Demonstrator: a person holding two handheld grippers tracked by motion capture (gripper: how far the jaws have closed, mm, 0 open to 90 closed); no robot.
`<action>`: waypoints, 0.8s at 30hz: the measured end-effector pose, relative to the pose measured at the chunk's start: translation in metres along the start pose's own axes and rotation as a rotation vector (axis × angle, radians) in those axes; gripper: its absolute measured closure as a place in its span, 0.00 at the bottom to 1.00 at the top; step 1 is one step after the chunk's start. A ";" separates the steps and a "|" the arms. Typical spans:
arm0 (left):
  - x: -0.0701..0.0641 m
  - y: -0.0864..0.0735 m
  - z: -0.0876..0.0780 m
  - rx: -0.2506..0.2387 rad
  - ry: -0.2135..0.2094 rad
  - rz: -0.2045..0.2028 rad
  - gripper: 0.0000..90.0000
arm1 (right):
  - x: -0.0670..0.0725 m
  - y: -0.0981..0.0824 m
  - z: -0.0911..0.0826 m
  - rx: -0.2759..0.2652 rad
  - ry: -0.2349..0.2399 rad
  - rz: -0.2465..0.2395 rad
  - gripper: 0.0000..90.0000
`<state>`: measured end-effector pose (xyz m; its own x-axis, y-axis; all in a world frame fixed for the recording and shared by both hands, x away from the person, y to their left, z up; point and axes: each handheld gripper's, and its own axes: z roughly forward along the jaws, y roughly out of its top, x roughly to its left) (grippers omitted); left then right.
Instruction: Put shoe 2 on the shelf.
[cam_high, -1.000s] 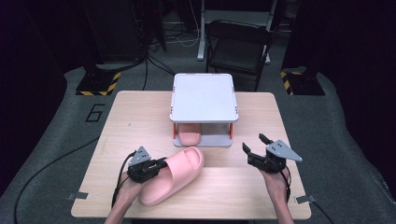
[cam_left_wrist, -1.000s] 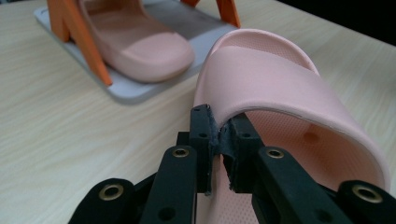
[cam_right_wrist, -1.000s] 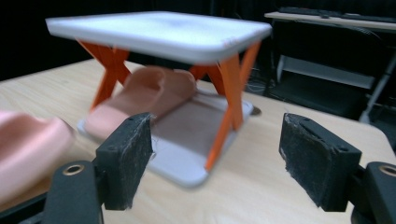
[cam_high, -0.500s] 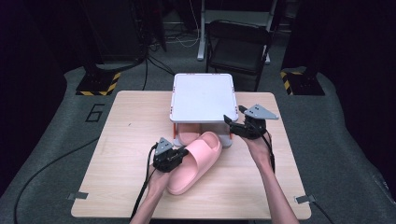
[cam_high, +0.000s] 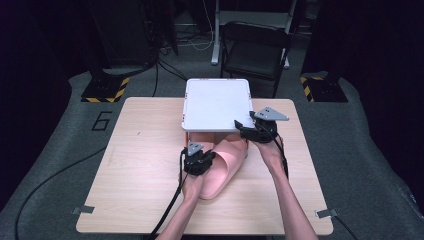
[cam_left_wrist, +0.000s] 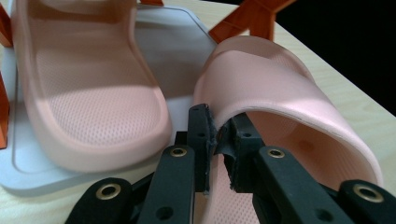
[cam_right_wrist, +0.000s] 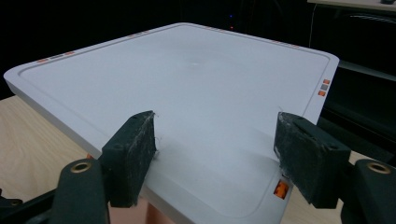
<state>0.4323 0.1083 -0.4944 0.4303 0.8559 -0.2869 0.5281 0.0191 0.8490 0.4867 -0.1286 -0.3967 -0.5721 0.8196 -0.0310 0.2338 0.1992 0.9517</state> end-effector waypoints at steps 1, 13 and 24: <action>0.000 0.001 0.002 -0.002 0.008 -0.005 0.90 | -0.001 0.000 0.000 -0.002 0.004 -0.001 0.32; 0.001 0.005 0.011 -0.039 -0.052 0.092 0.68 | -0.003 0.001 -0.002 0.007 -0.013 -0.035 0.32; -0.001 0.008 0.017 -0.098 0.034 -0.013 0.84 | -0.001 0.002 -0.002 0.006 -0.024 -0.049 0.33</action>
<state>0.4481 0.0985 -0.4947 0.3975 0.8724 -0.2844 0.4588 0.0795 0.8850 0.4857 -0.1298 -0.3944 -0.5643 0.8212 -0.0853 0.2105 0.2431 0.9469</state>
